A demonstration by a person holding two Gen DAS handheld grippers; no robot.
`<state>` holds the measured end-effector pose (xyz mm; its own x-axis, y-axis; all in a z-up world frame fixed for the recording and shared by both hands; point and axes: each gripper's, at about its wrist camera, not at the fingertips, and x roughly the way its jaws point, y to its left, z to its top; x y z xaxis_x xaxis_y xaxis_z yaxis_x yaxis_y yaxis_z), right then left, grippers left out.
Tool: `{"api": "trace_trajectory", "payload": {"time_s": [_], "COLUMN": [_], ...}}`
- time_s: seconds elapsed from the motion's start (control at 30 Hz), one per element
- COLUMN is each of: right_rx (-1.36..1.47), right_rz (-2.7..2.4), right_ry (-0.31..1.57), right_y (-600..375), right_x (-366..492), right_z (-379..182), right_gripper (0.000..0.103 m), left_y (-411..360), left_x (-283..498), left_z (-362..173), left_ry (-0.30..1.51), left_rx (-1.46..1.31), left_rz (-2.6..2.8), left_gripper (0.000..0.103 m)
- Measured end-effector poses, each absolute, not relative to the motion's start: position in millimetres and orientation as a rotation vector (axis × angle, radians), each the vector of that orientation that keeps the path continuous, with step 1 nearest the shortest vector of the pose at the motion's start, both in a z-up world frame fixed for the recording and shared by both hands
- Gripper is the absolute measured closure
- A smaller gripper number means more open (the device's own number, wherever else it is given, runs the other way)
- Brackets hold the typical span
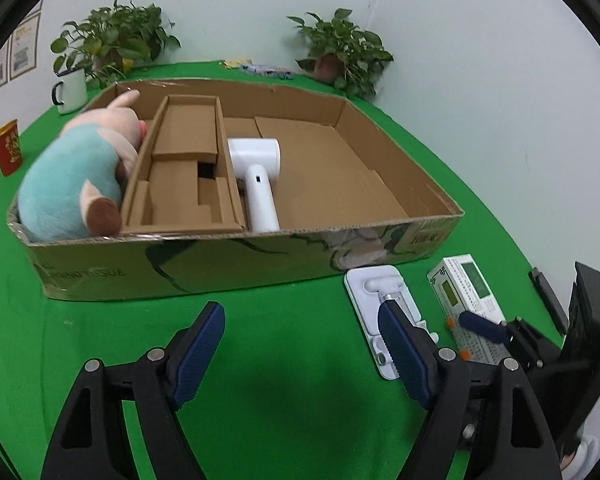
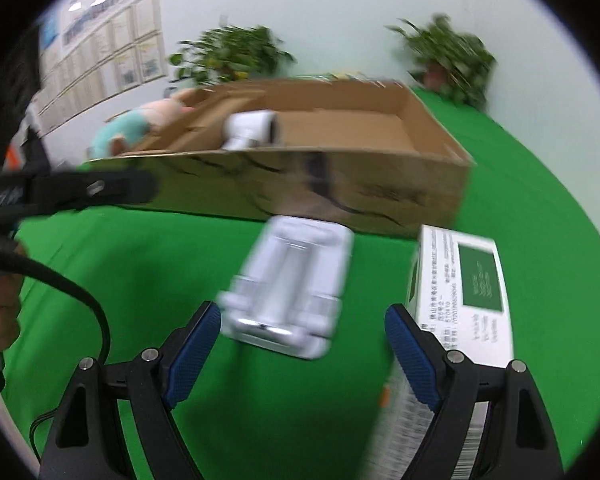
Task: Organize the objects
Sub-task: 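Grasp the white phone stand with the right gripper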
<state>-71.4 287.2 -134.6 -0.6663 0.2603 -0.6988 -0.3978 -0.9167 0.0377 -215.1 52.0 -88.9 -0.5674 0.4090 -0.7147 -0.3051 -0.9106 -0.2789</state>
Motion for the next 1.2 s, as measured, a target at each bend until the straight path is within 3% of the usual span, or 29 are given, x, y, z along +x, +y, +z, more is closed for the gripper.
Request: {"api": "trace_trajectory", "payload": {"time_s": [0.4,0.47,0.53,0.7,0.83,0.9,1.1,1.2], "right_rx": [-1.189,-1.210,-1.211,-1.243,-1.275,-1.260,-1.221,-1.243], "right_rz": [2.513,2.472,2.456,2.485,2.575,2.587,2.630,2.631], "right_ry": [0.350,0.385,0.379,0.374,0.405,0.385,0.312,0.327], "right_y": [279,283,284,273,251,244,236,242], "right_x": [-111,-118,-120,-104,-72,-64,-72,-77], "right_z": [-143,-148,-149,-149,-146,-146,-140,-142], "right_gripper": [0.019,0.022,0.032,0.035,0.032,0.021,0.020,0.020], "left_y": [58,57,57,54,51,53,63,64], "left_x": [-247,-251,-255,-240,-225,-225,-231,-232], "left_z": [-106,-111,-115,-121,-128,-134,-148,-154], "left_ry": [-0.227,-0.250,-0.264,-0.317,-0.391,-0.447,-0.547,-0.602], "left_rx": [-1.266,-1.276,-1.278,-1.298,-1.315,-1.330,-1.371,-1.391], "left_rz": [2.390,2.372,2.356,2.265,2.126,2.069,1.938,1.889], "left_gripper": [0.019,0.019,0.019,0.020,0.020,0.020,0.021,0.027]}}
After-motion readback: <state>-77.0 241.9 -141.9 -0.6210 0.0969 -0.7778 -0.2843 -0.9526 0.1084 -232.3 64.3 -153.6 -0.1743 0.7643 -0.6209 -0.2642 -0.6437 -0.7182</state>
